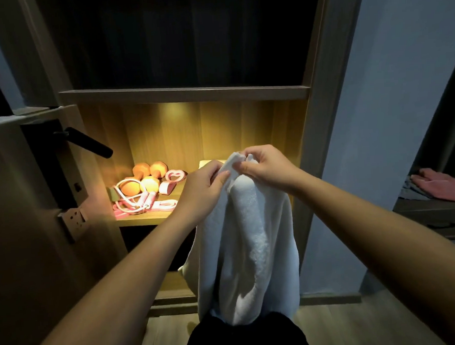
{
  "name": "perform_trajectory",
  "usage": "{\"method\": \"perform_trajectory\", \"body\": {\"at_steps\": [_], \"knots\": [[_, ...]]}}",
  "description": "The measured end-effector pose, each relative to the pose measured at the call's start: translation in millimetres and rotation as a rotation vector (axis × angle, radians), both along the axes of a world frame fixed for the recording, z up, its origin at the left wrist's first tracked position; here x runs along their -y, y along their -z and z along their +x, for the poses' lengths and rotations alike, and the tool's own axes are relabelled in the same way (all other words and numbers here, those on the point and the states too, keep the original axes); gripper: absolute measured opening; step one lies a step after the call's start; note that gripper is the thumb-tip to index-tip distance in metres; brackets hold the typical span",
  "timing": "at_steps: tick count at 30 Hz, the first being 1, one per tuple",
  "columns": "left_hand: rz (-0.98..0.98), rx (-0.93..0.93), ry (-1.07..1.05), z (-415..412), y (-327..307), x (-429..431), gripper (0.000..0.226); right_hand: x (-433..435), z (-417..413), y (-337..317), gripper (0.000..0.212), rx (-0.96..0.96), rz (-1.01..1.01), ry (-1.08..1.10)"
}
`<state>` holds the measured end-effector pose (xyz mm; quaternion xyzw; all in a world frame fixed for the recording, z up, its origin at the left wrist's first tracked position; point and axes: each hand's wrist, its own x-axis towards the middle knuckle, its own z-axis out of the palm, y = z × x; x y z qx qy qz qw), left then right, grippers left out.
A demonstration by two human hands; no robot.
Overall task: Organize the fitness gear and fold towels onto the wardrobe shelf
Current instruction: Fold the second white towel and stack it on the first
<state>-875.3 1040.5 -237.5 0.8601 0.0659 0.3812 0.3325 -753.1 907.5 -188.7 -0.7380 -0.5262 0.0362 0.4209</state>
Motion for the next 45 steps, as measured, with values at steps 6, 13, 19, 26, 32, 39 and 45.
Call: {"method": "perform_trajectory", "body": {"at_steps": [6, 13, 19, 26, 32, 39, 45], "knots": [[-0.064, -0.314, 0.020, -12.3, 44.8, -33.2, 0.017, -8.3, 22.2, -7.5, 0.021, -0.001, 0.178, 0.329], [-0.040, -0.736, -0.118, -64.2, 112.4, -79.3, 0.016, -1.9, 63.4, -23.1, 0.027, 0.002, 0.257, 0.603], [-0.084, -0.890, -0.239, -115.2, 166.5, -103.4, 0.010, 7.7, 78.3, -20.3, 0.030, -0.025, 0.245, 0.706], [-0.152, -0.958, -0.324, -149.0, 209.0, -114.9, 0.015, 9.5, 80.2, -13.6, 0.029, -0.045, 0.238, 0.739], [-0.170, -1.042, -0.377, -156.8, 215.5, -120.3, 0.013, 10.0, 79.0, -15.9, 0.028, -0.051, 0.223, 0.730], [-0.194, -0.671, -0.341, -94.8, 122.1, -95.3, 0.015, -0.1, 45.8, -13.2, 0.027, 0.088, 0.138, 0.517], [-0.154, -0.258, -0.123, -31.5, 20.6, -41.3, 0.019, -3.5, 19.0, 1.6, 0.019, 0.158, 0.096, 0.380]]}}
